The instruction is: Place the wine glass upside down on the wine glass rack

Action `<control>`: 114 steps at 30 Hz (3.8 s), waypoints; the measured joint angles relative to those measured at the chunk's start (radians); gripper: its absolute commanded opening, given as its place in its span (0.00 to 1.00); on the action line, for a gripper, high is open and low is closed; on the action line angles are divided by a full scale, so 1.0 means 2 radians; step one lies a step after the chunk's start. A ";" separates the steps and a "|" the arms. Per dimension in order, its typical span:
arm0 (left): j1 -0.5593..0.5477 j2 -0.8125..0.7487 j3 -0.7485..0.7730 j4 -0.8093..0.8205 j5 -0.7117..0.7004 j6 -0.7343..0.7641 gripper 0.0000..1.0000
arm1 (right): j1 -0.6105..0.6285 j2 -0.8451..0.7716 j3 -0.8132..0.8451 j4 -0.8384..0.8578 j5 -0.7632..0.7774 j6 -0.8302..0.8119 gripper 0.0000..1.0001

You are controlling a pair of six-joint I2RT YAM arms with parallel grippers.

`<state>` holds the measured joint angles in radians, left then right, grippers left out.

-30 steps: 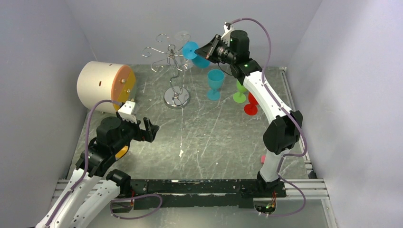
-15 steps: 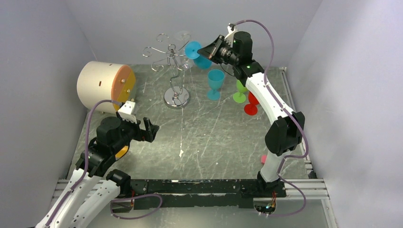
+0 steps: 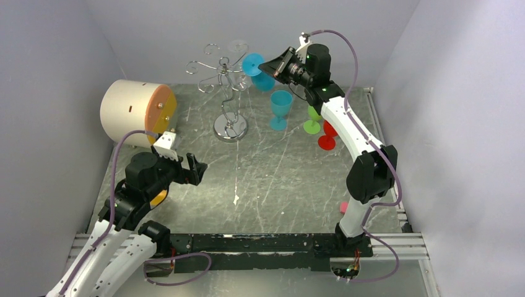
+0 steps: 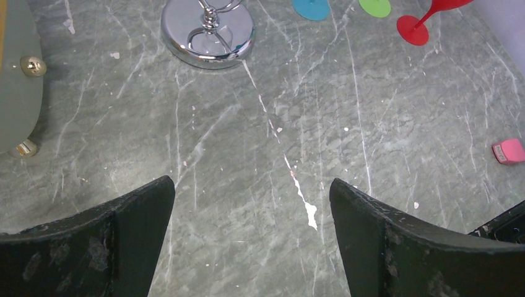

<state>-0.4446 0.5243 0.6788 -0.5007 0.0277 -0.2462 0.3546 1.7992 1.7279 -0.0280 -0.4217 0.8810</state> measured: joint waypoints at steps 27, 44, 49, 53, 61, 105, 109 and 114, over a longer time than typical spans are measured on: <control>0.000 0.000 0.000 0.000 0.000 0.000 0.99 | -0.014 -0.027 -0.040 0.052 0.007 0.039 0.00; 0.000 0.000 0.000 0.000 0.000 0.000 0.99 | -0.017 0.007 -0.010 0.054 -0.009 0.044 0.01; 0.000 0.004 0.000 0.000 0.000 0.000 0.99 | -0.019 0.029 0.022 0.045 -0.020 0.045 0.00; 0.000 0.009 0.000 0.000 0.000 0.000 0.99 | -0.022 0.049 0.062 0.033 -0.025 0.046 0.00; 0.000 0.020 0.000 0.000 0.001 0.000 0.99 | -0.030 0.058 0.080 0.024 -0.037 0.048 0.00; 0.000 0.007 0.000 0.001 0.013 0.004 0.99 | -0.028 0.122 0.155 -0.006 -0.020 0.037 0.42; 0.000 0.006 0.000 0.001 0.013 0.004 0.99 | -0.028 0.122 0.157 -0.015 -0.014 0.027 0.56; 0.000 0.006 0.000 0.001 0.013 0.004 0.99 | -0.028 0.119 0.156 -0.027 -0.005 0.016 0.74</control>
<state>-0.4446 0.5354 0.6785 -0.4988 0.0540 -0.2390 0.2985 2.0373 2.0407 -0.0826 -0.4316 0.9138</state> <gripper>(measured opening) 0.994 0.669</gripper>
